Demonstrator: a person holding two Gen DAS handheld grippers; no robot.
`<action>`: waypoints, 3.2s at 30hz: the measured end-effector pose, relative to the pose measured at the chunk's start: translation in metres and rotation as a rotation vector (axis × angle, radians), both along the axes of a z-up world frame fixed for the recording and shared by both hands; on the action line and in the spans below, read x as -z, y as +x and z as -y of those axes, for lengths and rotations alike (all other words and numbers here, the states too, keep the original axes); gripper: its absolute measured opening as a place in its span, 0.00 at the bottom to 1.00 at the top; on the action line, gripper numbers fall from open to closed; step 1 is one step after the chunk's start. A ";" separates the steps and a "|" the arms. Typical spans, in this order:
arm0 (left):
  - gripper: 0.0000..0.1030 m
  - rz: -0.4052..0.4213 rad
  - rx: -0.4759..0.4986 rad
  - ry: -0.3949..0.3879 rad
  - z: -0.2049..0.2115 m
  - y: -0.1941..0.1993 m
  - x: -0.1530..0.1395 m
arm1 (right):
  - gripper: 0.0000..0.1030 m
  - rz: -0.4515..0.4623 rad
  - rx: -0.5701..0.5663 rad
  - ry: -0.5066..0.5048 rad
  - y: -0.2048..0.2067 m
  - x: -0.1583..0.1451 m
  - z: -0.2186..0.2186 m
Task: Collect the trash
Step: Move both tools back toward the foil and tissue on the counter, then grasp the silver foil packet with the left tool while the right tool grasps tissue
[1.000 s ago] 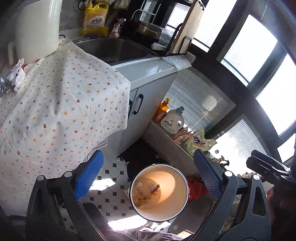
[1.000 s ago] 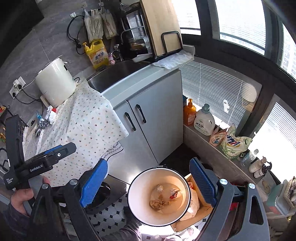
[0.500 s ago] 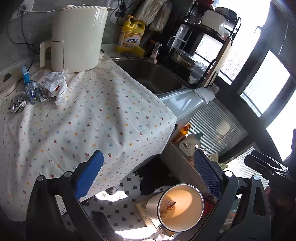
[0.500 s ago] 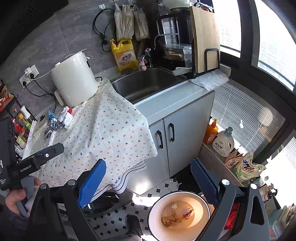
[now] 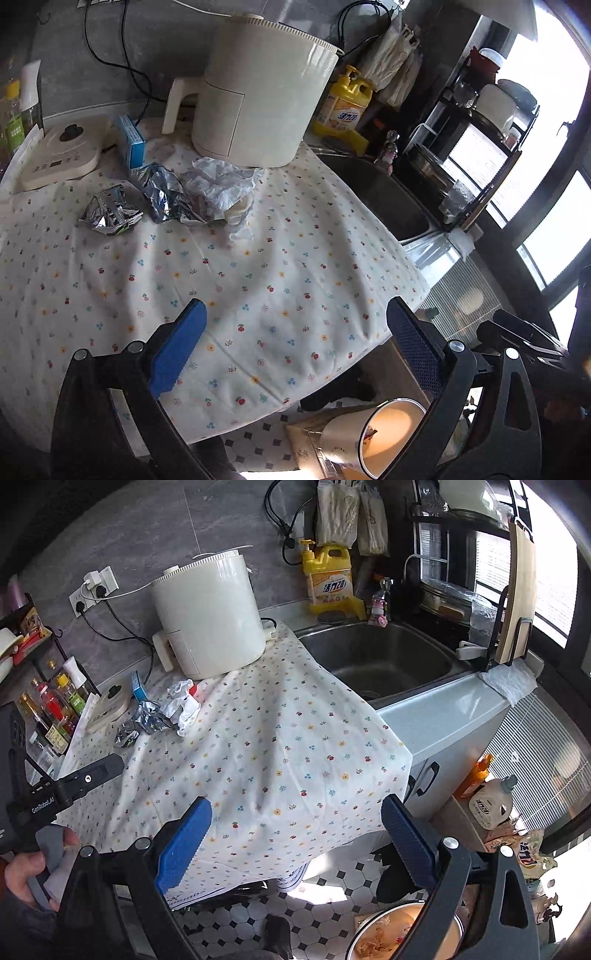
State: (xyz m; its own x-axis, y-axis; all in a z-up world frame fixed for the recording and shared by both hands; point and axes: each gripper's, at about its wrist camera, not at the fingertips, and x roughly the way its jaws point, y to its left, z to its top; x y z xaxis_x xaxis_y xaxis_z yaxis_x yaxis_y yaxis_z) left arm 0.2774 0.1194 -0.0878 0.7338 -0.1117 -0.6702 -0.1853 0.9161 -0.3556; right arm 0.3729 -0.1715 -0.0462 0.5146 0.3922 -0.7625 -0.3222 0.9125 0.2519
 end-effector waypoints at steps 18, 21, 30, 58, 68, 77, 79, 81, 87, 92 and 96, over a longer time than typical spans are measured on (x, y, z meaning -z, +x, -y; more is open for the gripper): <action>0.94 -0.042 -0.155 0.001 -0.155 0.029 0.023 | 0.68 -0.050 -0.120 0.043 0.053 0.012 -0.140; 0.94 -0.053 -0.178 -0.006 -0.174 0.035 0.029 | 0.66 -0.061 -0.138 0.046 0.064 0.015 -0.157; 0.90 -0.088 -0.200 -0.014 -0.213 0.056 0.043 | 0.60 -0.082 -0.176 0.059 0.094 0.023 -0.202; 0.01 -0.054 -0.217 -0.036 -0.221 0.043 0.041 | 0.03 -0.062 -0.250 0.054 0.154 0.033 -0.259; 0.73 -0.077 -0.246 -0.014 -0.209 0.039 0.040 | 0.04 -0.003 -0.228 0.127 0.120 -0.005 -0.213; 0.73 -0.164 -0.201 0.004 -0.191 0.071 0.070 | 0.04 0.008 -0.154 0.171 0.101 -0.026 -0.168; 0.41 -0.191 -0.194 0.014 -0.186 0.076 0.077 | 0.04 0.009 -0.135 0.169 0.098 -0.026 -0.158; 0.29 -0.200 -0.197 0.032 -0.180 0.076 0.078 | 0.04 0.005 -0.119 0.160 0.094 -0.024 -0.149; 0.12 -0.162 -0.179 0.070 -0.163 0.060 0.060 | 0.04 -0.023 -0.077 0.174 0.079 -0.010 -0.117; 0.11 -0.145 -0.176 0.075 -0.145 0.040 0.049 | 0.04 -0.045 -0.058 0.189 0.067 -0.001 -0.091; 0.11 -0.121 -0.170 0.073 -0.125 0.025 0.036 | 0.04 -0.054 -0.054 0.199 0.054 0.001 -0.071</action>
State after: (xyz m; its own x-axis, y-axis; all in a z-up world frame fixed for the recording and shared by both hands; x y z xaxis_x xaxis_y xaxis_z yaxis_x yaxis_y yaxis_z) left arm 0.3021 0.2446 -0.1235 0.6520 0.0592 -0.7559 -0.3768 0.8904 -0.2553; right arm 0.4273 -0.1008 -0.0476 0.4495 0.5635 -0.6931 -0.3507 0.8250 0.4433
